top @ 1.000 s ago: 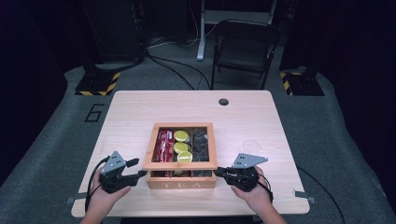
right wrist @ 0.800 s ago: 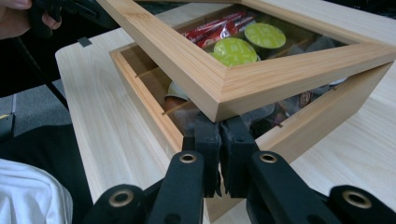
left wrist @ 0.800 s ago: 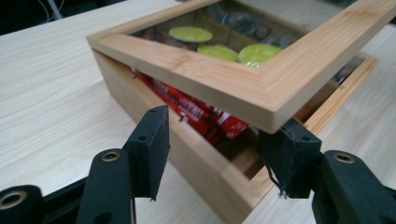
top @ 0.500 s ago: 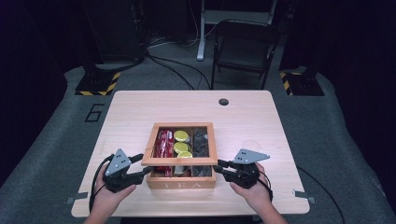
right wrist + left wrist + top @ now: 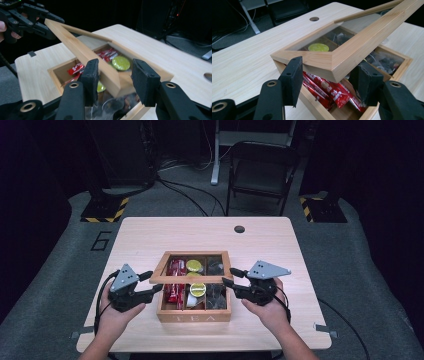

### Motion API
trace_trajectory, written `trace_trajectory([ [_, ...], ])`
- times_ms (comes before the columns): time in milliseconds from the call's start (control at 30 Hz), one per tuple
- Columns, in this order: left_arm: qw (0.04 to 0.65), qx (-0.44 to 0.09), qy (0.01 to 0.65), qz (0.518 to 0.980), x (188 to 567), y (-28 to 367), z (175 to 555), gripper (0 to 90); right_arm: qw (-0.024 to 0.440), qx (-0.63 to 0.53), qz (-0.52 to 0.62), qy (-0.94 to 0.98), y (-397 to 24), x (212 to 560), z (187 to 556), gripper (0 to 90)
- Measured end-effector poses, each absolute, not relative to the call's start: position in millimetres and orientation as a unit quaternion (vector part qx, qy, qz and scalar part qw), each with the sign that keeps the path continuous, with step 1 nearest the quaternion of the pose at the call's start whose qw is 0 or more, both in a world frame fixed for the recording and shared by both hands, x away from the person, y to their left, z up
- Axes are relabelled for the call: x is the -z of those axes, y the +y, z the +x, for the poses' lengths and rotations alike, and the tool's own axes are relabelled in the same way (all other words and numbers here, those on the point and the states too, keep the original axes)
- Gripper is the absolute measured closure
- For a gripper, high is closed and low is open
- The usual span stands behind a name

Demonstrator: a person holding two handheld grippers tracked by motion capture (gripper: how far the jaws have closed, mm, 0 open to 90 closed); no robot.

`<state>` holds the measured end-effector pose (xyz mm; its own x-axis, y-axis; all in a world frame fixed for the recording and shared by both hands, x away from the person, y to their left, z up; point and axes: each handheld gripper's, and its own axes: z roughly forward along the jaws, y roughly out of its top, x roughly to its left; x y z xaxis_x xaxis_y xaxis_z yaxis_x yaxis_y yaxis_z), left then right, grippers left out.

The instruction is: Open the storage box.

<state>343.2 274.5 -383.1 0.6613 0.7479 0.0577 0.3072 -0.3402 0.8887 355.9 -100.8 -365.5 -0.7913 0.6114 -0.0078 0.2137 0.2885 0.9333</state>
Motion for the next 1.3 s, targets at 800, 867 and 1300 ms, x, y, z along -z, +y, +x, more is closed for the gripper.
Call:
trace_trajectory([
  [800,0.487,-0.239,0.36,0.759,367,274,380,47.2,0.235,-0.508,0.265,0.785,-90,345,374,45.4],
  [867,0.493,-0.236,0.363,0.754,367,275,382,47.9,0.243,-0.508,0.28,0.778,-91,344,372,48.6],
  [1300,0.49,-0.244,0.372,0.75,359,273,391,49.7,0.213,-0.531,0.327,0.752,-110,354,360,51.1],
])
